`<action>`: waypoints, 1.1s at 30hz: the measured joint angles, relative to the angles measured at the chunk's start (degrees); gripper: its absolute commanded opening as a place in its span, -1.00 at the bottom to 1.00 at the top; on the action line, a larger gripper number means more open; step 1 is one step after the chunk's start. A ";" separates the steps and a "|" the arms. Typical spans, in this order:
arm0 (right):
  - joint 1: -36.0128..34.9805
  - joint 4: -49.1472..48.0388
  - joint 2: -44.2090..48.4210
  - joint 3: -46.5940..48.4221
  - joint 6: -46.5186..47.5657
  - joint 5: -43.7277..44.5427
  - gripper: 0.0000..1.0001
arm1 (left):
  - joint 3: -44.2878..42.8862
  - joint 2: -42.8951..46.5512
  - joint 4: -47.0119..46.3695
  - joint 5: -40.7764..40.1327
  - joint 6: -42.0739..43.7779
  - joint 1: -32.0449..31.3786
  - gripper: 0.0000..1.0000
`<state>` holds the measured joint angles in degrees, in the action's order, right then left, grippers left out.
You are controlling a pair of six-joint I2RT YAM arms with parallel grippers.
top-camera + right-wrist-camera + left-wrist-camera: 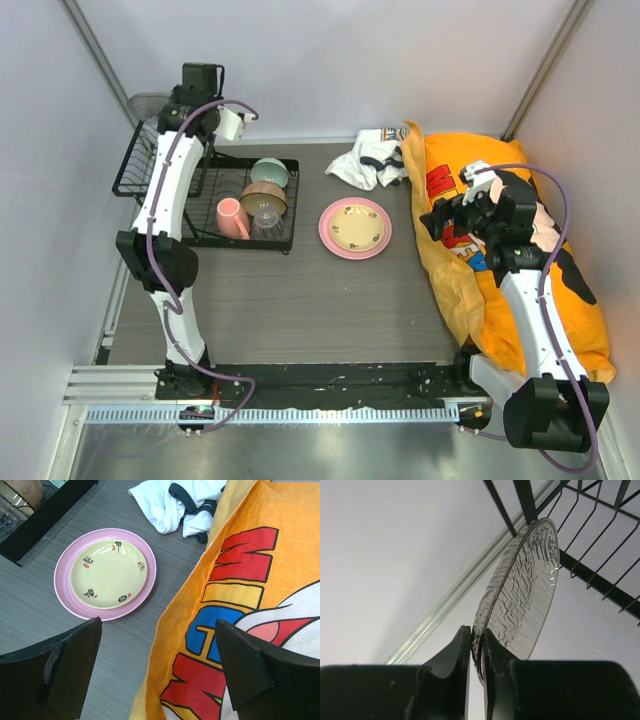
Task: Unload the mixed dishes from the dish rack
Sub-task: Pick up the plate from the dish rack.
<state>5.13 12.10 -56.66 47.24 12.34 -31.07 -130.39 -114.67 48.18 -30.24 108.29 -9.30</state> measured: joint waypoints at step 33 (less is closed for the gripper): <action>0.00 0.09 -1.49 0.00 0.48 0.09 0.99 | 2.10 19.43 8.22 33.86 -59.45 -8.85 -1.00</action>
<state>5.13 12.19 -58.15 47.24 12.82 -30.98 -128.29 -95.24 56.40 3.62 48.84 -18.15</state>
